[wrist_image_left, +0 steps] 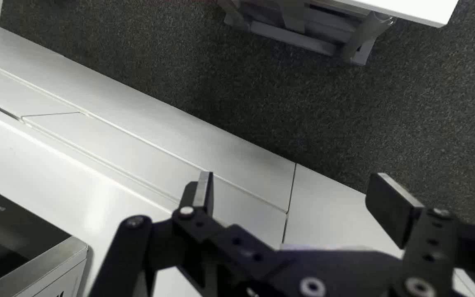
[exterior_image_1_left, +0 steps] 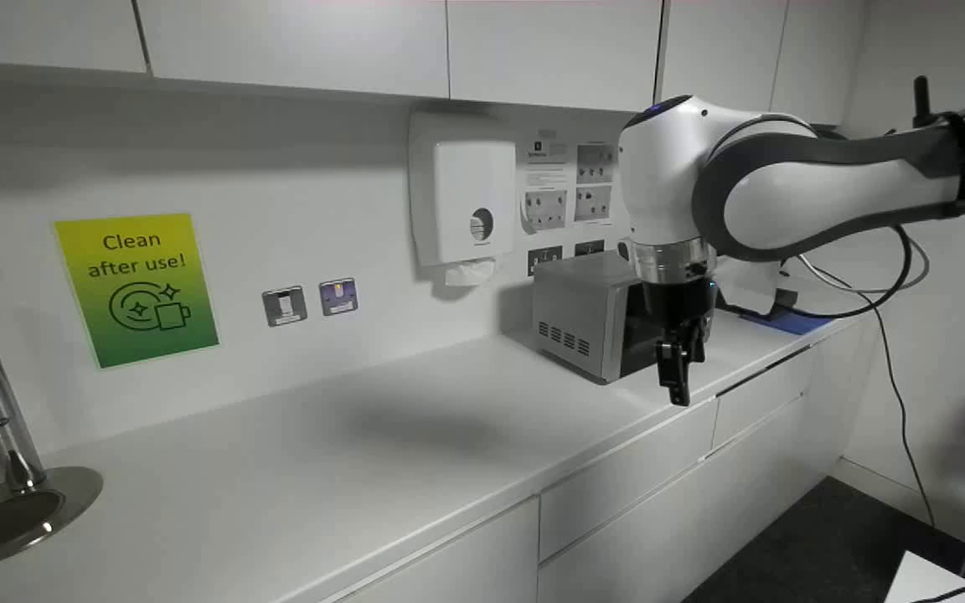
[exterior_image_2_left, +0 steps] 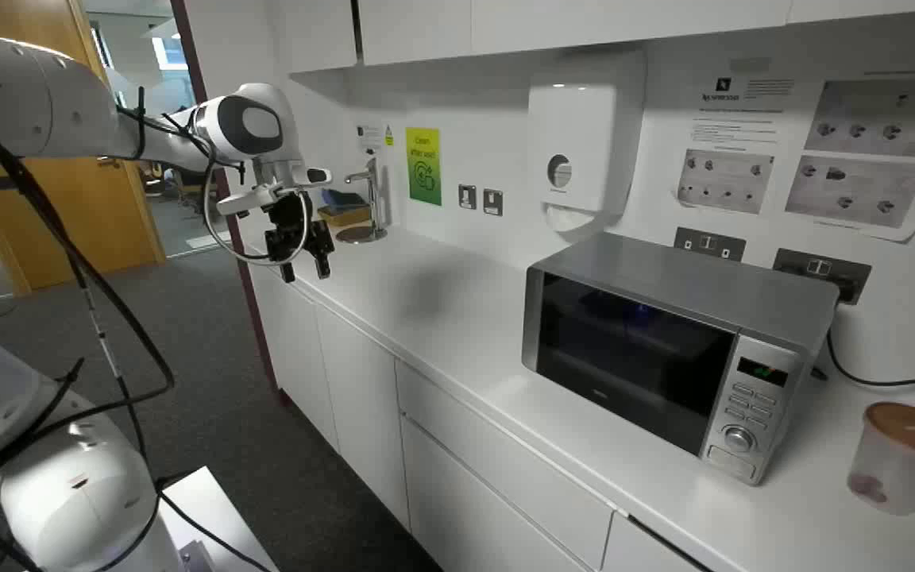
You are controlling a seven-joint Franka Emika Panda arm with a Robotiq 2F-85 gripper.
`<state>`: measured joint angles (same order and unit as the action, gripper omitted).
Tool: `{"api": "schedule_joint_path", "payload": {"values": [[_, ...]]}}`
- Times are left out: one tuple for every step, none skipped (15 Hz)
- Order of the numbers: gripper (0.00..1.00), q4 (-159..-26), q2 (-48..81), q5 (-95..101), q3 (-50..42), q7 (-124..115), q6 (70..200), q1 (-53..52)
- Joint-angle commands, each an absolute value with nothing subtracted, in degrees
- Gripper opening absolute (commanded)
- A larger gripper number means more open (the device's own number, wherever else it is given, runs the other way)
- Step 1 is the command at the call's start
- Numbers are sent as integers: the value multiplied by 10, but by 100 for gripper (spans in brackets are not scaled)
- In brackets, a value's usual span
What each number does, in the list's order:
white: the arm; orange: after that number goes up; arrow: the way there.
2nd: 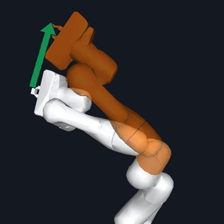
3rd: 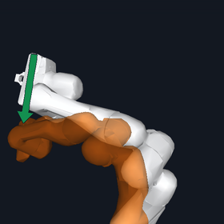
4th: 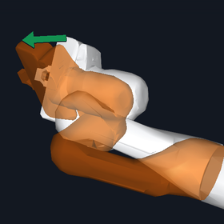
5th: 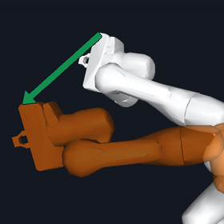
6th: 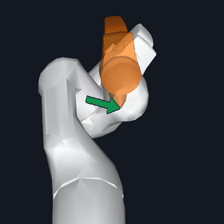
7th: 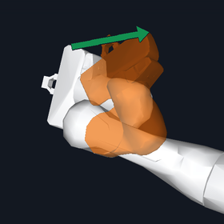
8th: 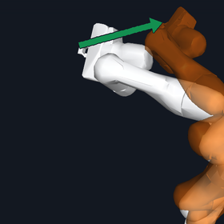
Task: Press a button on the microwave
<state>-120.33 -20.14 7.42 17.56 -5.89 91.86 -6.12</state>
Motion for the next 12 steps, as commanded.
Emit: {"api": "schedule_joint_path", "payload": {"values": [[100, -1202, -199, 79, 161, -64, 917, -79], [100, -1196, -196, 92, 164, -64, 914, -77], [100, -1190, -193, 95, 164, -60, 907, -77], [100, -1184, -189, 100, 161, -58, 900, -76], [100, -1183, -188, 104, 159, -57, 904, -75], [100, -1183, -189, 113, 154, -59, 917, -71], [100, -1183, -191, 123, 148, -59, 927, -67], [100, -1182, -194, 139, 139, -57, 939, -61], [100, -1179, -194, 153, 129, -52, 942, -57], [100, -1178, -194, 174, 117, -40, 949, -50], [100, -1176, -194, 190, 104, -27, 956, -47], [100, -1179, -196, 199, 85, 2, 981, -46]]}}
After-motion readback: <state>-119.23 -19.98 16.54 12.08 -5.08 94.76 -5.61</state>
